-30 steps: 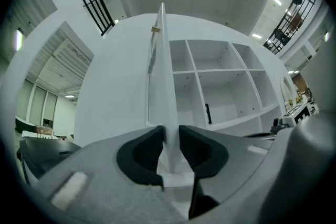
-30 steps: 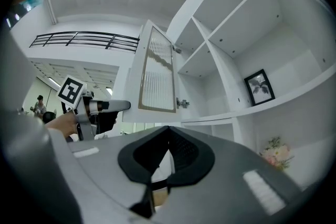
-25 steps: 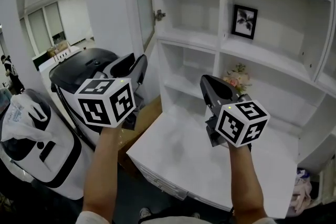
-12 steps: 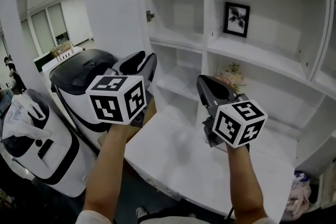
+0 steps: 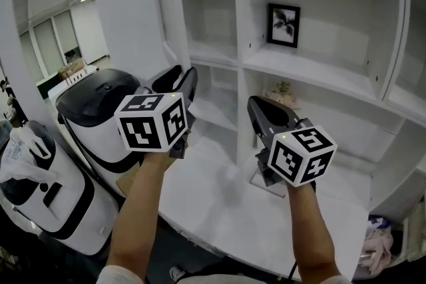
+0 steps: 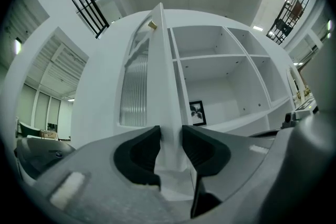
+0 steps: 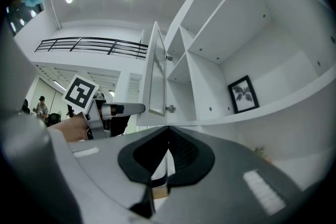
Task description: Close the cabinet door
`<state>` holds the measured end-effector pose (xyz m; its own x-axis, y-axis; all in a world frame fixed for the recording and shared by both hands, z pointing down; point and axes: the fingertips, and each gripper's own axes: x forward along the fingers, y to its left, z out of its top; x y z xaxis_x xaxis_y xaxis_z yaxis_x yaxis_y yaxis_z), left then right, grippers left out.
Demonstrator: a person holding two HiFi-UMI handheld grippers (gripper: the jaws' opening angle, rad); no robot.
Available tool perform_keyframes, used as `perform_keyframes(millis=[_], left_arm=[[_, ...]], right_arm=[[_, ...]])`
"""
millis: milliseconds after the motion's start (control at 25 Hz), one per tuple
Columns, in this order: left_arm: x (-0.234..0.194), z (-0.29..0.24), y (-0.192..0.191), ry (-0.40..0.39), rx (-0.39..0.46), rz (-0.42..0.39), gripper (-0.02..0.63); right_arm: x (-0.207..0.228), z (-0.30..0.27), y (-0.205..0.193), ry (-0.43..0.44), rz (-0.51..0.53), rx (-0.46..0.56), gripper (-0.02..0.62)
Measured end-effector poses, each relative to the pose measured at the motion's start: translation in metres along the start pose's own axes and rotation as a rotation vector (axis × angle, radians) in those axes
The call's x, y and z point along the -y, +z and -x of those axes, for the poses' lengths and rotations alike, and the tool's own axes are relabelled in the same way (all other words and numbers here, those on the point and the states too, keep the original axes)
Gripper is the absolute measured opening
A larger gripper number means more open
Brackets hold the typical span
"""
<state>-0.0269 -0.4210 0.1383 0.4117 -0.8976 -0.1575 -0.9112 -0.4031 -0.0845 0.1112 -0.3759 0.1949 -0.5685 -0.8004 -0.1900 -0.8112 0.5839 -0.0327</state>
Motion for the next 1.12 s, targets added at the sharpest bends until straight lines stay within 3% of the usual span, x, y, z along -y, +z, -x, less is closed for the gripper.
perform_keyframes(millis=[320,1120], left_arm=[[0.017,-0.022,-0.001,0.009,0.015,-0.015,0.152],[0.046,-0.074,-0.006,-0.062,-0.007,-0.025,0.149]], right_arm=[[0.017,0.003,0.005,-0.018,0.034,0.004,0.003],[0.043,-0.005,-0.007,-0.036,0.057,-0.029,0.003]])
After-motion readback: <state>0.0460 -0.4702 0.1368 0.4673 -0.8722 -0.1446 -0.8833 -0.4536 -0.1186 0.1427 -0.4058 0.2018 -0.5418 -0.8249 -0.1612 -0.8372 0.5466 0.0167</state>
